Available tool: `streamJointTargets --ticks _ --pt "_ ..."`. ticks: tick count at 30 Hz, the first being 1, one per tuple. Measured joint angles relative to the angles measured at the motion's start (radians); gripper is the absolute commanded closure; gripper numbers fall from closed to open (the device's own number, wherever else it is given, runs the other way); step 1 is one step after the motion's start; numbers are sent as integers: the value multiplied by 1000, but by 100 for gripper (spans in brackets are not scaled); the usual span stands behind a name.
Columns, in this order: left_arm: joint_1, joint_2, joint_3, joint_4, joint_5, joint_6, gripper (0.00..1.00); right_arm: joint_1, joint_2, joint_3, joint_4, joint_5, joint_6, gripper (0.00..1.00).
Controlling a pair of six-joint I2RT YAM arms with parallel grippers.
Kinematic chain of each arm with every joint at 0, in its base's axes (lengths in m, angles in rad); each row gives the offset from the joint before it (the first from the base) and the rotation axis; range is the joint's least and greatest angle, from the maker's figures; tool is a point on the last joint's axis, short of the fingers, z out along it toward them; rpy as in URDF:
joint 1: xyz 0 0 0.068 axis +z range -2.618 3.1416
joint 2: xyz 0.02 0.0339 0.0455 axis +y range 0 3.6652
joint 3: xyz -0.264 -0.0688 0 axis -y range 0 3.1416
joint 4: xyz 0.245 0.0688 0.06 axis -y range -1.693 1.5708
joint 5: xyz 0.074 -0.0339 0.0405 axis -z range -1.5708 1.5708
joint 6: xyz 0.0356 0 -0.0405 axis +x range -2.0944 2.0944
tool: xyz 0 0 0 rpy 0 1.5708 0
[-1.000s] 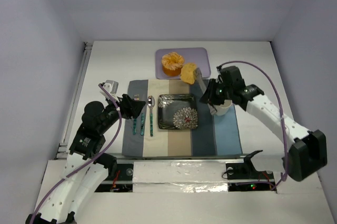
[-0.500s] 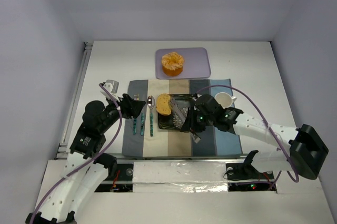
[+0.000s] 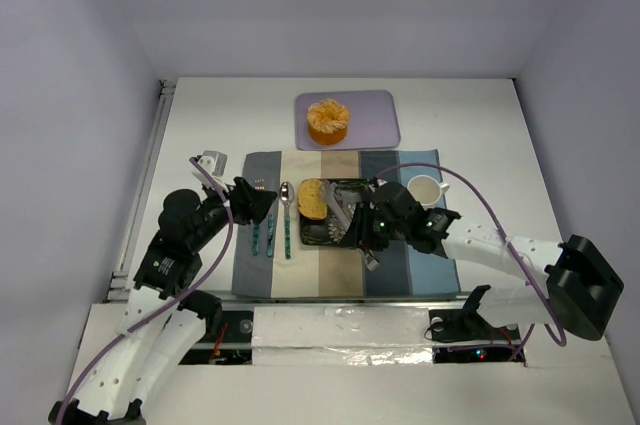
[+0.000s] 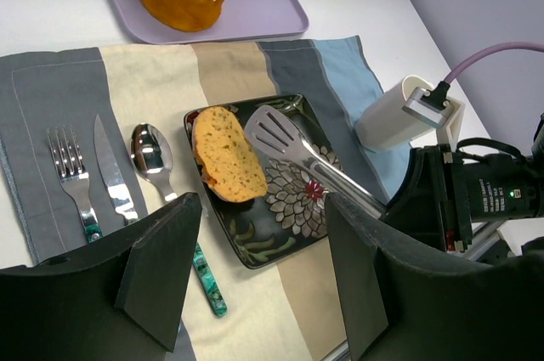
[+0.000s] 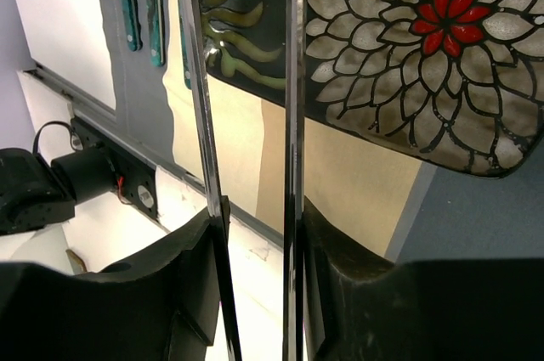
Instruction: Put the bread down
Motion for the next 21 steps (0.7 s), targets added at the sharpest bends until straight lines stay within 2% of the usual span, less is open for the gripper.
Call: streamJointTargets --ticks 6,11,21 --pt "0 2 0 0 0 0 43 0 -18 34 -54 52 -16 58" --pt "0 1 0 0 0 0 43 -22 -9 151 -121 127 -60 58" --pt "0 -18 0 0 1 0 43 -282 246 468 -156 110 -211 55"
